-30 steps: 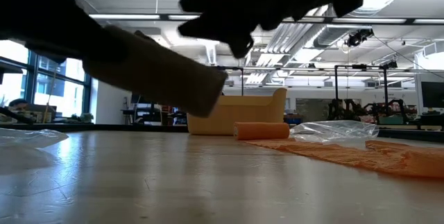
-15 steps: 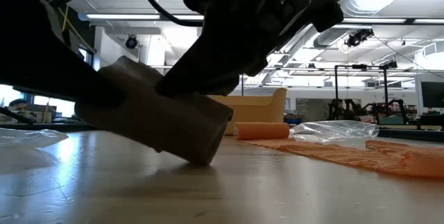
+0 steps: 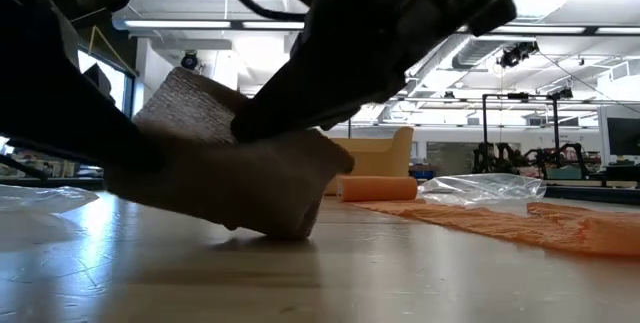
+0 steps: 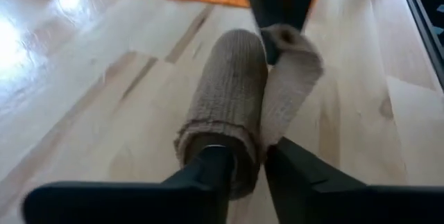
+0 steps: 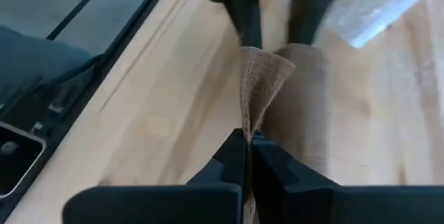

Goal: Roll bandage
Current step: Roll the brown bandage

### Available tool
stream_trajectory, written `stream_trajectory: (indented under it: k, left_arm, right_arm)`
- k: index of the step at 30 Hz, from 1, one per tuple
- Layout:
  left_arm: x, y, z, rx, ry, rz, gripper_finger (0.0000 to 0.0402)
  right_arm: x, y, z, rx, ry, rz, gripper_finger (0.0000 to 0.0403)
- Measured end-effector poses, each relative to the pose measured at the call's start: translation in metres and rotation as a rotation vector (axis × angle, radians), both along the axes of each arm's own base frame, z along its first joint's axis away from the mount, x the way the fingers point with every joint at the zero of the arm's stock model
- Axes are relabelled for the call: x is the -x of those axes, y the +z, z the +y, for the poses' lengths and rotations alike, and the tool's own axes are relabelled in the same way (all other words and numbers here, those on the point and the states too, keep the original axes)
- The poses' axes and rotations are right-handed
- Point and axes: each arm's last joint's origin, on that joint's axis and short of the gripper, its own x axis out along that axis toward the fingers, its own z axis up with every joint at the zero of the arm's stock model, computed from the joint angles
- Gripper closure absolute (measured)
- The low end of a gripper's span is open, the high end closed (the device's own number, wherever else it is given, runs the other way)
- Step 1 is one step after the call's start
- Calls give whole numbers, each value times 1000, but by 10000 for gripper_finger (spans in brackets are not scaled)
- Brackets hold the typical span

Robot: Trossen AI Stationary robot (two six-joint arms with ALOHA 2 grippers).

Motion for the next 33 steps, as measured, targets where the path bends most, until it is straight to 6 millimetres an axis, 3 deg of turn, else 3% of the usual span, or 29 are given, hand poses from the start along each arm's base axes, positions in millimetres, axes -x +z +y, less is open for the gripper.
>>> stream_trajectory:
  k: [7,12,26,33]
  left_arm:
    - [1,-2,0,33,-15,36,226]
    - [1,-3,0,40,-41,60,194]
    - [4,-6,2,-4,-64,103,188]
    - [1,-20,0,-20,-48,99,188]
  right_arm:
    - [7,0,17,7,47,-1,402]
    - [10,5,29,31,84,15,402]
    - [-14,77,42,249,39,-3,403]
    - [-20,107,41,324,-21,-33,403]
